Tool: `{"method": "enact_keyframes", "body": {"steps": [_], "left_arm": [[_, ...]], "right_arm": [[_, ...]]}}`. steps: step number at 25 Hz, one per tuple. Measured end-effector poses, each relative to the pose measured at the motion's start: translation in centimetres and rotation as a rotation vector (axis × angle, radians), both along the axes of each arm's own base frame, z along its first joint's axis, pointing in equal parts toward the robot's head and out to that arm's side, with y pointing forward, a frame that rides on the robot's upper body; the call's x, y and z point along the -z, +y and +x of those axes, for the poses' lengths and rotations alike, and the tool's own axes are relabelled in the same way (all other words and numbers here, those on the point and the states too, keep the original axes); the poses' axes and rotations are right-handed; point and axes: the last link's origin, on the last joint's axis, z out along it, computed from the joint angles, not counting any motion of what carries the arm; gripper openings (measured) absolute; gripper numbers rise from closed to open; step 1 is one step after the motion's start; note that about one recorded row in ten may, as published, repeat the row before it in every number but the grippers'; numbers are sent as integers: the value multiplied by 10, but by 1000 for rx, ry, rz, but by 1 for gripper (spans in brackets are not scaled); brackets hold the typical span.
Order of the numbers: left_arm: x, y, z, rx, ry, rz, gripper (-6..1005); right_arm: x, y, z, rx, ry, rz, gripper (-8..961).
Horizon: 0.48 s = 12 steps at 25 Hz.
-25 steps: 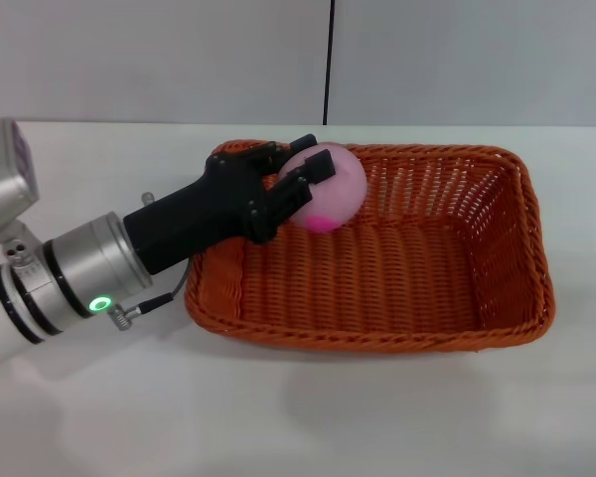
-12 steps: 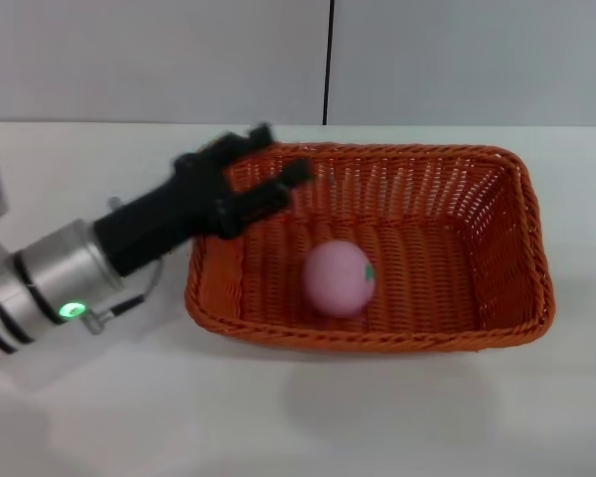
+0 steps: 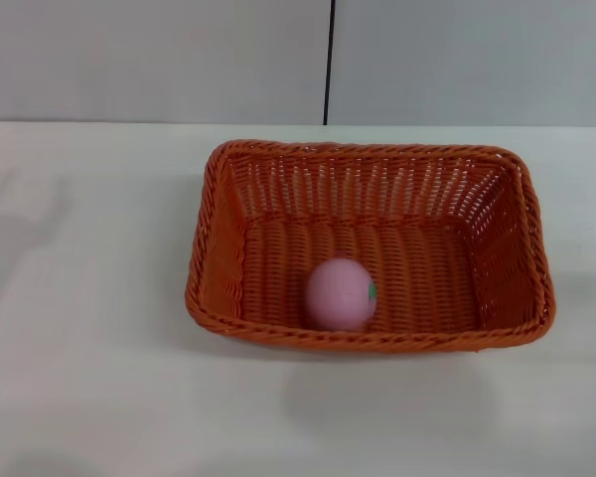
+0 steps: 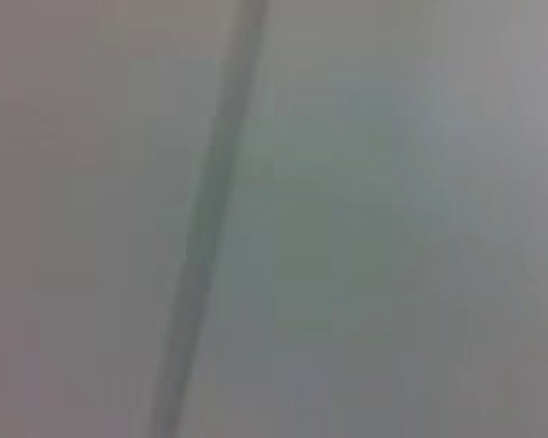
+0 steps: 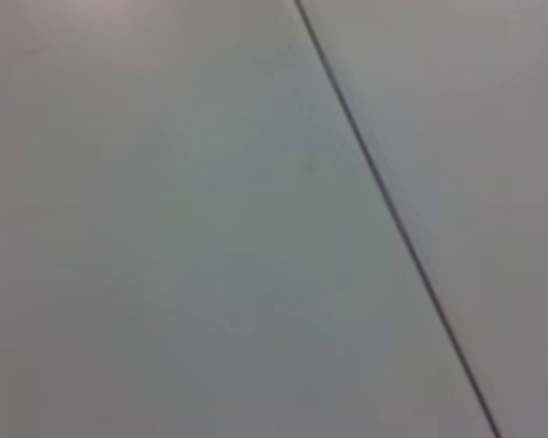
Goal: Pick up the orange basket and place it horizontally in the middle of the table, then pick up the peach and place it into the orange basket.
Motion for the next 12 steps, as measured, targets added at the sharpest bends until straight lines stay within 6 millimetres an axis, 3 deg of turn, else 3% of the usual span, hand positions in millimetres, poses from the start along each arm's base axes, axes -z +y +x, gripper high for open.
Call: {"method": "enact_keyframes", "body": {"steps": [2,7,12], "left_arm": [[-13,-13,-16,-89,5,106,813],[-24,-16,-31,-154,45,122,813],[-26,-24,-40,-213,28,164,813]], "right_arm": [[1,1,0,10,7,9,508],[8,6,2,41,29,-19,509],[9,8,6,88,62,1,705]]}}
